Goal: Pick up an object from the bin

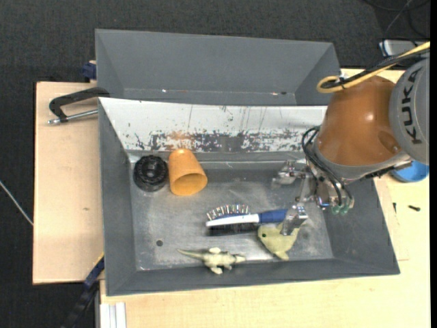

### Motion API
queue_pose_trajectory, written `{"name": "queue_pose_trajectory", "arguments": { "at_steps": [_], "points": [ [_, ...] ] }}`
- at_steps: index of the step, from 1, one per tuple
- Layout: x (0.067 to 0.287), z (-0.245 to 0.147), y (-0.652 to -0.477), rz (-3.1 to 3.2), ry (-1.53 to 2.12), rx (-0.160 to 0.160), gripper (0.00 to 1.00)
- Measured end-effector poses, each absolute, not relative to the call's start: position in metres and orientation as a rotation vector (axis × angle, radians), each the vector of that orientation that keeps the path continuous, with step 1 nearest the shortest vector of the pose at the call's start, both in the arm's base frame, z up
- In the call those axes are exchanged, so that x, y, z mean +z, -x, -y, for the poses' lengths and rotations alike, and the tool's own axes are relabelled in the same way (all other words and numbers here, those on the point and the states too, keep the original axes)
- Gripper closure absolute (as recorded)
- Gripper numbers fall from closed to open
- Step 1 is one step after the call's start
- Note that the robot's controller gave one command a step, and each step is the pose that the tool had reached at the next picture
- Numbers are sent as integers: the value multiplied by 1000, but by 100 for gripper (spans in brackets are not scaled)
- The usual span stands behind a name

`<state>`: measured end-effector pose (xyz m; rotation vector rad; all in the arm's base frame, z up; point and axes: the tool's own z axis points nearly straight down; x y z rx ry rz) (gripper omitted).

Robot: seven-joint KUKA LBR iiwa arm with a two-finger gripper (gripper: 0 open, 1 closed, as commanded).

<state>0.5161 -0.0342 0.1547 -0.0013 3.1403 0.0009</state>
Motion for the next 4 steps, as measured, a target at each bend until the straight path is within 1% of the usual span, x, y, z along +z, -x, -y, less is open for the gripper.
{"name": "queue_pose_trajectory", "arguments": {
  "at_steps": [1,2,3,4],
  "points": [
    [74,54,-500,-3143,-141,6,0],
    [77,53,-501,-3142,-135,6,100],
    [186,98,-503,-3125,175,-5,100],
    [286,112,-505,-3122,183,-6,100]
  ]
}}
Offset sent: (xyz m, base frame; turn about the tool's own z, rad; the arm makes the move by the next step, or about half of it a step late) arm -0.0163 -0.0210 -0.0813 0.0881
